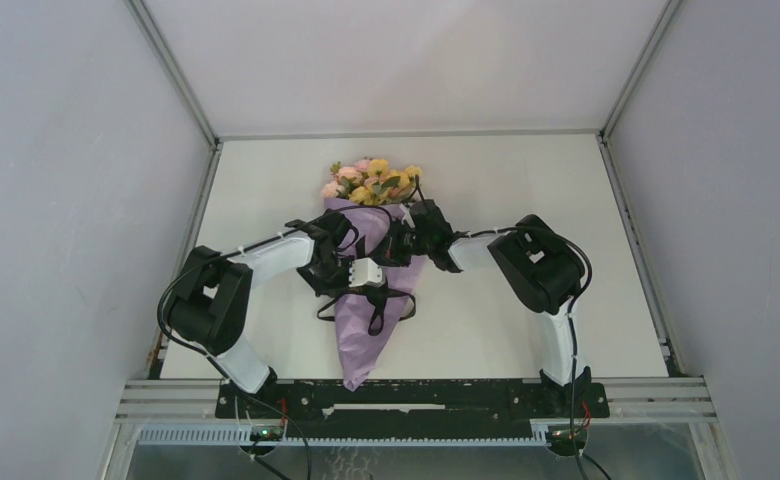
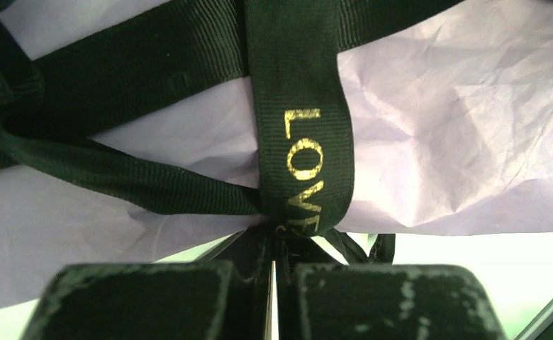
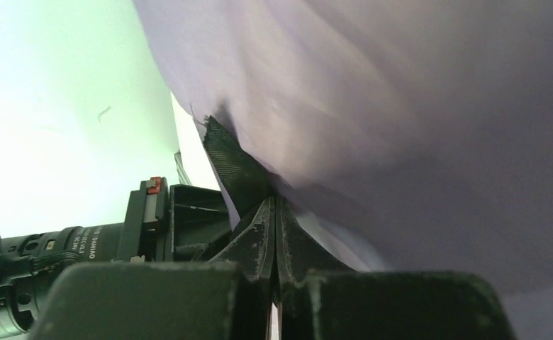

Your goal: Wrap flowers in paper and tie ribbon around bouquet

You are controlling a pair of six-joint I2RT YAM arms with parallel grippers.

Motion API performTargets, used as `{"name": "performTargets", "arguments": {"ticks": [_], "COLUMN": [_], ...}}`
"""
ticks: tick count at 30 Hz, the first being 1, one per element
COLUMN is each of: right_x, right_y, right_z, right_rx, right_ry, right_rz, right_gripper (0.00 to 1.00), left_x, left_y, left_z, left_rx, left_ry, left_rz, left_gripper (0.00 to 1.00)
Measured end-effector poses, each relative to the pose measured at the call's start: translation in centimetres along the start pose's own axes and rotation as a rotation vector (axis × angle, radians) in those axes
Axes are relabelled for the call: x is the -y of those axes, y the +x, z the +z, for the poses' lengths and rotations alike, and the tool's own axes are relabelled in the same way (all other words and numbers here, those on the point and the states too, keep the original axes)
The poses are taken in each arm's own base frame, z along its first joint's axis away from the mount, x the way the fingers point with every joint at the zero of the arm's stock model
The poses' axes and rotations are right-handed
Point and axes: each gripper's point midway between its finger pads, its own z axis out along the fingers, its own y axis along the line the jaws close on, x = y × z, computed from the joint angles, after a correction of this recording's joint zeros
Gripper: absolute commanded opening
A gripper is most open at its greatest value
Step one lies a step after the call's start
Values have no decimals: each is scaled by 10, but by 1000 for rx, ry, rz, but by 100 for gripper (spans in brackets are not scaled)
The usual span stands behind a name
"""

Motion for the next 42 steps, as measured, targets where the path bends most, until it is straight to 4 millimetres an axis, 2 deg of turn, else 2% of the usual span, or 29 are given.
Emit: {"name": "performTargets", "arguments": {"ticks": [6,10,11,13,15,22,26,30,35,38,42], "right_x": [4,2,1,-2,-4,-3,-19,-28,-2,14,8], "right_y": [-7,-15,-17,-23,-25,-30,-46,-59,-56,-45,-42], "right_z": [-3,-12,-16,-22,-26,-36,-36,-33,-17,-8,-1], "right_rx": [14,38,46,60,66,58,77,101,64,23,4], "right_ry": [6,11,10,12,15,89,102,114,195,243,246], "right_rz": [-17,-46,-56,-77,-98,-192,-239,-256,-224,-208,-225], "right_gripper": [0,0,4,22,33,44,47,53,63,63,57], "left_x": [0,0,0,0,-1,-5,-5,-5,-5,-5,-5], "left_y": [0,1,0,1,1,1,1,1,1,1,1], "left_z": [0,0,0,0,0,-1,-1,-1,-1,-1,0], "left_rx": [-2,-6,-7,-9,-13,-16,-16,-16,-15,-14,-14], "left_ry": [0,-3,-3,-6,-10,-26,-27,-26,-26,-26,-26], "left_rz": [1,3,4,5,6,10,10,10,12,12,11], "left_gripper": [0,2,3,5,7,9,9,9,5,5,5]}}
